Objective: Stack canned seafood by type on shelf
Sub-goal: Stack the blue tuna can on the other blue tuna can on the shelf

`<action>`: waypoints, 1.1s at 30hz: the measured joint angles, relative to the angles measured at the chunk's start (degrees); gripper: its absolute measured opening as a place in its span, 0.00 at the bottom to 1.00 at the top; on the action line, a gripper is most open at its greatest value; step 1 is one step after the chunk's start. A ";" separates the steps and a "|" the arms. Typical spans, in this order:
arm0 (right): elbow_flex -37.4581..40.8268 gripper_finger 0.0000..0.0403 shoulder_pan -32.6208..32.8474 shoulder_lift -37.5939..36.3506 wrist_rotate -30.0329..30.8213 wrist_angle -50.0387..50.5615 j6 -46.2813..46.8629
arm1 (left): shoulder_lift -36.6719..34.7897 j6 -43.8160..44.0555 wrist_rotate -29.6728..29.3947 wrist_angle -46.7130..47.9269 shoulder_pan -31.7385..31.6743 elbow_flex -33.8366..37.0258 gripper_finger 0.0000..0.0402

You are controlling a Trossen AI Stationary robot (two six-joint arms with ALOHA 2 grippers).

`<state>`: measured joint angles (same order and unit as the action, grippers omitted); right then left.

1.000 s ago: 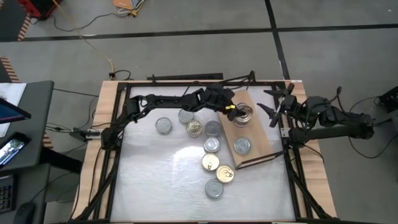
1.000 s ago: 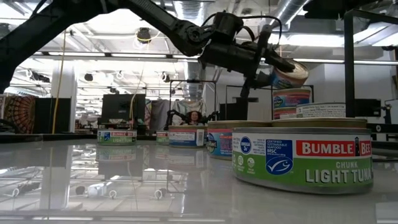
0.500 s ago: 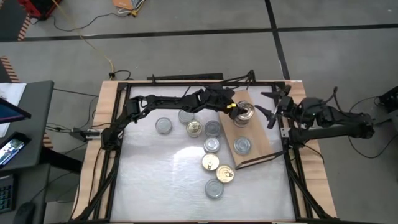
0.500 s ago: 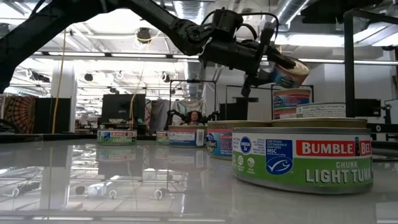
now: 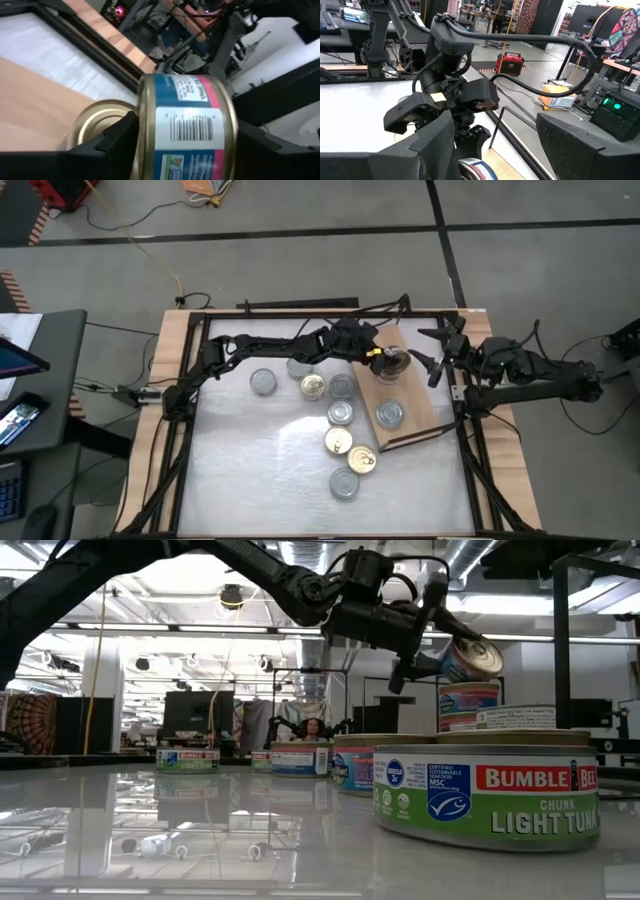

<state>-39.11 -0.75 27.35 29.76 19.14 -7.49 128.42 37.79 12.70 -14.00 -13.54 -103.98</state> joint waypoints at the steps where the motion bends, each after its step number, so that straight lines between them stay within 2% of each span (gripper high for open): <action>1: 0.01 0.76 0.00 0.00 0.00 0.02 0.00 | 0.00 0.04 -0.67 0.50 0.00 0.00 0.63; 6: 0.00 0.76 0.00 0.00 0.00 0.04 0.00 | 0.00 2.31 -0.36 2.16 -0.70 0.00 0.61; 18: 0.00 0.76 0.00 0.02 0.00 0.32 0.00 | 0.00 5.17 6.69 3.14 -2.31 0.00 0.54; 29: 0.00 0.76 0.00 0.02 -0.27 0.41 0.15 | 0.00 8.79 9.60 4.76 -2.37 0.00 0.53; 33: 0.00 0.76 -0.04 0.02 -1.27 0.43 0.13 | 0.00 9.10 8.72 5.66 -2.55 0.00 0.53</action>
<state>-39.11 -0.79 27.38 28.49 19.57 -7.35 128.42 46.90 21.42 -8.34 -16.09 -103.98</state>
